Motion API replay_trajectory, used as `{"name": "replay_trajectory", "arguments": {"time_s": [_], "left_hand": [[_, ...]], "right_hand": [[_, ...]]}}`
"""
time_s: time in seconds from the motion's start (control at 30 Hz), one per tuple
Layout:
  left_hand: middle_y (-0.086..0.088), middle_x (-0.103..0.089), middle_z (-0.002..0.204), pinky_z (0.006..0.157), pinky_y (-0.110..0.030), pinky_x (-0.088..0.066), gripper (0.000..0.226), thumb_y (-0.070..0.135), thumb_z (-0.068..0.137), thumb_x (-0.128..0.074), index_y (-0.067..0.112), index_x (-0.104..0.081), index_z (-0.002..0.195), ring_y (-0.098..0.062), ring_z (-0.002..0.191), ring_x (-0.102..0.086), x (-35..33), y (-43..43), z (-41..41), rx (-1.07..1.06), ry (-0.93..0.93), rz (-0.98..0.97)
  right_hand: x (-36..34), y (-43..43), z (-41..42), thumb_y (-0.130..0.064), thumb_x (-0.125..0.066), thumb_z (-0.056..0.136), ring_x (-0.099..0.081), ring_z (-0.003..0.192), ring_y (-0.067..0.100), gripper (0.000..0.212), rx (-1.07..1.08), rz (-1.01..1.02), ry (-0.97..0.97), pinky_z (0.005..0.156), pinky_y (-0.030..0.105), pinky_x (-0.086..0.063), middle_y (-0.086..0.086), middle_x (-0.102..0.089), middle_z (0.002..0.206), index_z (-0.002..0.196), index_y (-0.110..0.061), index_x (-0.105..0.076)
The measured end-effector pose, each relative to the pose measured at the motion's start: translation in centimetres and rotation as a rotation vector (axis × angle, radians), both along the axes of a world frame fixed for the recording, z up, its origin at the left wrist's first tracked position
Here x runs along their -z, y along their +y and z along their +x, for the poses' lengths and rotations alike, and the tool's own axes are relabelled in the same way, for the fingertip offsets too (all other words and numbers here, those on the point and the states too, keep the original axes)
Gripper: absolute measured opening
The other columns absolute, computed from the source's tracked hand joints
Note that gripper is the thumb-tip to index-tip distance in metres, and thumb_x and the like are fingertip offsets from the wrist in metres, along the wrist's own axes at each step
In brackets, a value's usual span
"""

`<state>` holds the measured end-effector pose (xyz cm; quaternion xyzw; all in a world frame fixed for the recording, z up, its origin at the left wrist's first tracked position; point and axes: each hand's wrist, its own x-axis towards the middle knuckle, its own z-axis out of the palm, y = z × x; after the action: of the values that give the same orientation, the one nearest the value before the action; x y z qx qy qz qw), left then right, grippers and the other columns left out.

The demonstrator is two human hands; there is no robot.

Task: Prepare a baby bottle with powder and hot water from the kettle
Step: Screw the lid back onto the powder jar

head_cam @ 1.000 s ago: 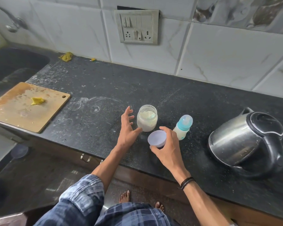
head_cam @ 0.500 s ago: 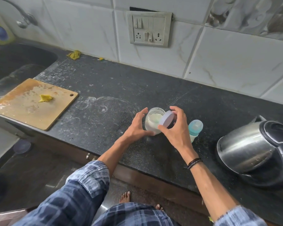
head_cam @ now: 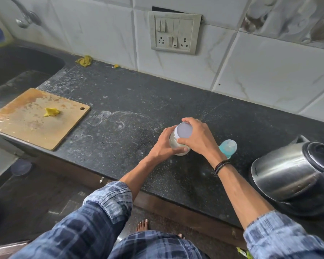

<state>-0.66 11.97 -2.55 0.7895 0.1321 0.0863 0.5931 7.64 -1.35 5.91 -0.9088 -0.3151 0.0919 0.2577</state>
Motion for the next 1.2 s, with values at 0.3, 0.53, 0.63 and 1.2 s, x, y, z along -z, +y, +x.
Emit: {"name": "replay_trajectory", "arguments": {"time_s": [0.3, 0.53, 0.63, 1.2], "left_hand": [[0.013, -0.044, 0.135, 0.098, -0.017, -0.04, 0.08, 0.045, 0.07, -0.086, 0.044, -0.041, 0.137, 0.003, 0.124, -0.046, 1.1, 0.1, 0.2, -0.016, -0.017, 0.027], [0.018, -0.044, 0.132, 0.1, -0.023, -0.041, 0.08, 0.038, 0.073, -0.088, 0.041, -0.042, 0.138, 0.001, 0.126, -0.046, 1.5, 0.4, 0.5, -0.002, -0.02, 0.035], [0.026, -0.041, 0.13, 0.094, -0.013, -0.038, 0.079, 0.042, 0.072, -0.086, 0.045, -0.041, 0.137, 0.009, 0.125, -0.042, 1.3, 0.6, 0.4, 0.014, -0.017, 0.038], [0.013, -0.043, 0.137, 0.098, -0.011, -0.034, 0.085, 0.044, 0.072, -0.084, 0.033, -0.042, 0.144, -0.002, 0.125, -0.046, 1.6, 0.7, 0.5, 0.023, -0.015, 0.081]], "right_hand": [[-0.4, 0.9, 0.1, -0.033, -0.086, 0.077, -0.05, 0.126, 0.027, 0.077, -0.041, -0.15, -0.066, 0.1, 0.038, -0.046, 0.004, -0.056, 0.143, 0.146, -0.024, -0.054], [-1.0, 1.1, -0.1, -0.052, -0.081, 0.082, -0.05, 0.124, 0.029, 0.076, -0.032, -0.224, -0.129, 0.098, 0.04, -0.047, 0.009, -0.057, 0.139, 0.145, -0.021, -0.053], [-1.4, 1.1, -0.2, -0.069, -0.074, 0.081, -0.053, 0.122, 0.03, 0.084, -0.025, -0.278, -0.159, 0.098, 0.041, -0.048, 0.01, -0.058, 0.137, 0.145, -0.019, -0.052], [-4.4, 0.3, -0.6, -0.044, -0.083, 0.086, -0.056, 0.134, 0.03, 0.081, -0.105, -0.351, -0.152, 0.105, 0.043, -0.048, 0.007, -0.053, 0.151, 0.154, -0.021, -0.046]]}}
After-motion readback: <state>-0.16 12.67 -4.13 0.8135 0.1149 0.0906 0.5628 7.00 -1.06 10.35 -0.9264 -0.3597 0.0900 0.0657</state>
